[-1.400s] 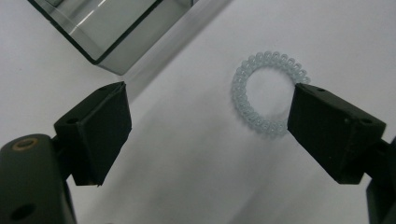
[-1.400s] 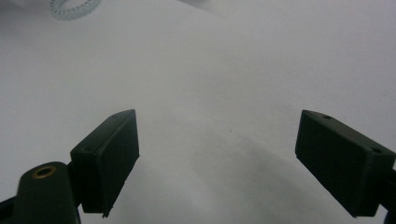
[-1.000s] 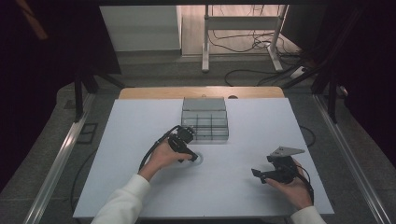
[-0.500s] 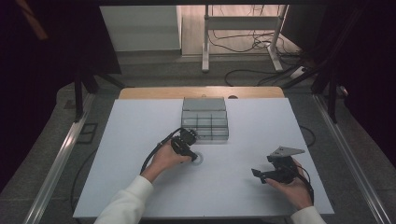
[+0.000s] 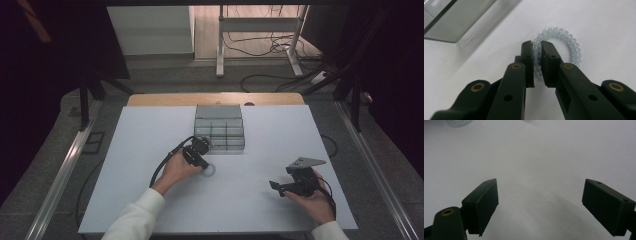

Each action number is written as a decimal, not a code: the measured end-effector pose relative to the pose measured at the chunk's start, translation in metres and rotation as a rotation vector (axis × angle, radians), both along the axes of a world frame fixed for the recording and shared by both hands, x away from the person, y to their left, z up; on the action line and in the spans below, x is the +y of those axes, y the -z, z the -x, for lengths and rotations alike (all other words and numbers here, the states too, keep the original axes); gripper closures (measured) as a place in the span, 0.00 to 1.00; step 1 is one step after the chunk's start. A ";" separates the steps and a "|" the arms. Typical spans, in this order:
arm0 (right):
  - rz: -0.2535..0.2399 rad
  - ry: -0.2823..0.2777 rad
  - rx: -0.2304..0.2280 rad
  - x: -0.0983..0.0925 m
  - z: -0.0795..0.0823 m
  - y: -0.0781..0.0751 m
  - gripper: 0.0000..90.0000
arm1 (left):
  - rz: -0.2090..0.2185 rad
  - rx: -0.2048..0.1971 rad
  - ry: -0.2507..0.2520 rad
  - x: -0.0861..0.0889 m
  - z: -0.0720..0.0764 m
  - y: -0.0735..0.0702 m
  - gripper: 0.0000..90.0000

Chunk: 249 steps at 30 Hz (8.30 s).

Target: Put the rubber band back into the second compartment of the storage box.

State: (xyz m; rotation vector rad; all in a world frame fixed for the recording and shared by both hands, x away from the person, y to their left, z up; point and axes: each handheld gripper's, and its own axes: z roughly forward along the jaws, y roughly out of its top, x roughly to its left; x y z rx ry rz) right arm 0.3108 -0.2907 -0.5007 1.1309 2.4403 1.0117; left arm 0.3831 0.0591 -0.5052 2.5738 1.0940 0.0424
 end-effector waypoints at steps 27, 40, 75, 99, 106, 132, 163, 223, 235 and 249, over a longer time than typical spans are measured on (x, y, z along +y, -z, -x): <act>-0.008 0.007 -0.003 -0.001 0.000 -0.001 0.16 | 0.148 -0.023 0.011 0.014 0.012 -0.056 0.91; -0.008 0.005 -0.003 -0.001 0.000 -0.001 0.16 | 0.147 -0.044 0.031 0.016 0.014 -0.079 0.91; -0.017 0.006 -0.009 -0.002 0.001 -0.002 0.16 | 0.154 -0.039 0.002 -0.003 -0.044 -0.076 0.91; -0.018 0.003 -0.007 -0.002 0.001 -0.002 0.16 | 0.154 -0.025 -0.053 -0.011 -0.088 -0.076 0.91; -0.022 0.003 -0.006 -0.003 0.001 -0.002 0.16 | 0.164 -0.018 -0.067 -0.012 -0.099 -0.074 0.91; -0.030 0.002 -0.002 -0.004 0.001 -0.002 0.16 | 0.132 -0.034 -0.114 -0.016 -0.140 -0.071 0.91; -0.027 -0.001 -0.002 -0.005 0.001 -0.002 0.16 | 0.081 -0.013 -0.138 -0.021 -0.151 -0.037 0.91; -0.028 -0.005 -0.009 -0.003 0.002 -0.004 0.16 | 0.097 -0.120 -0.059 0.010 -0.071 -0.121 0.15; -0.021 -0.004 -0.013 -0.003 0.002 -0.004 0.16 | 0.065 -0.149 -0.068 0.037 -0.032 -0.111 0.15; -0.020 -0.001 -0.018 -0.002 0.003 -0.004 0.16 | 0.095 -0.154 -0.098 0.089 0.026 -0.082 0.15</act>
